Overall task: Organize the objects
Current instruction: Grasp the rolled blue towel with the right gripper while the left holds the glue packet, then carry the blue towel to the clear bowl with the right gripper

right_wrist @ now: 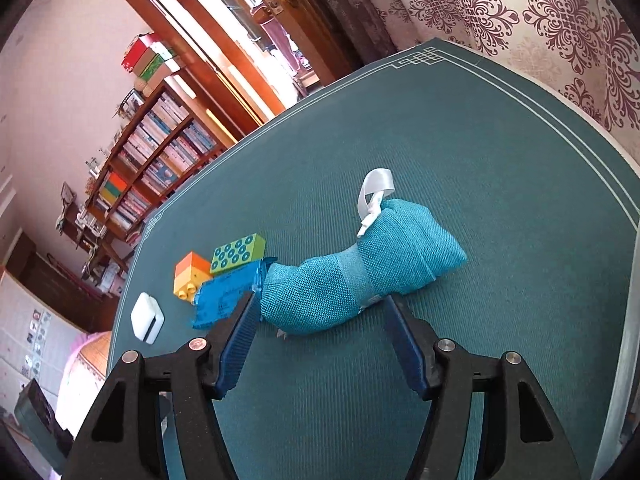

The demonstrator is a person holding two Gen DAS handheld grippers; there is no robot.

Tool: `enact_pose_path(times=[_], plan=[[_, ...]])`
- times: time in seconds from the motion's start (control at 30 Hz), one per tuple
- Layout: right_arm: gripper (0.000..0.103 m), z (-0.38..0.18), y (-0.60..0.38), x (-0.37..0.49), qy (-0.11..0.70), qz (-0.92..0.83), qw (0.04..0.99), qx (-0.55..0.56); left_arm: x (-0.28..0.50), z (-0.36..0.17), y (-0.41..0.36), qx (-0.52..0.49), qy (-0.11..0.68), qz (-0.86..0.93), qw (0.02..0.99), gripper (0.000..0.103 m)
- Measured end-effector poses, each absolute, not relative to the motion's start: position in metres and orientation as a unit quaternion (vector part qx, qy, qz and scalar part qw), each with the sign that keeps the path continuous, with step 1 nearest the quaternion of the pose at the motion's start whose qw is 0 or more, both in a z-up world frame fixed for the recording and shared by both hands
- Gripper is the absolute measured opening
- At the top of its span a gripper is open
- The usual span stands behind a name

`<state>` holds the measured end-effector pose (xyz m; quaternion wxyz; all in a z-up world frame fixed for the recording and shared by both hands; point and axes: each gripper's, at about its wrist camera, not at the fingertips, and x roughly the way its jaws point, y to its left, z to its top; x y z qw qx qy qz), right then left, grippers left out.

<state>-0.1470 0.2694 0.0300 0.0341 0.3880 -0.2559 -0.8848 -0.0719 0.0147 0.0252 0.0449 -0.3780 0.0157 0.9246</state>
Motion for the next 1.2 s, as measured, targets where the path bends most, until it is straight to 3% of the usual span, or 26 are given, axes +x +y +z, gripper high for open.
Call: enact_pose_path(times=[0.2, 0.47, 0.7, 1.0, 1.2], plan=[[0.066, 0.031, 0.263, -0.166, -0.234, -0.891, 0.012, 0.388, -0.073, 0.024, 0.014, -0.381, 0.012, 0.923, 0.046, 0.062], [0.066, 0.026, 0.287, -0.183, -0.306, -0.869, -0.003, 0.389, -0.073, 0.022, 0.014, -0.383, 0.011, 0.922, 0.048, 0.062], [0.075, 0.026, 0.295, -0.187, -0.331, -0.864, -0.022, 0.379, -0.073, 0.021, 0.014, -0.384, 0.011, 0.922, 0.05, 0.062], [0.077, 0.03, 0.295, -0.198, -0.313, -0.868, -0.065, 0.38, -0.073, 0.021, 0.013, -0.384, 0.009, 0.922, 0.051, 0.062], [0.077, 0.032, 0.288, -0.208, -0.236, -0.886, -0.113, 0.383, -0.073, 0.021, 0.013, -0.384, 0.01, 0.922, 0.051, 0.062]])
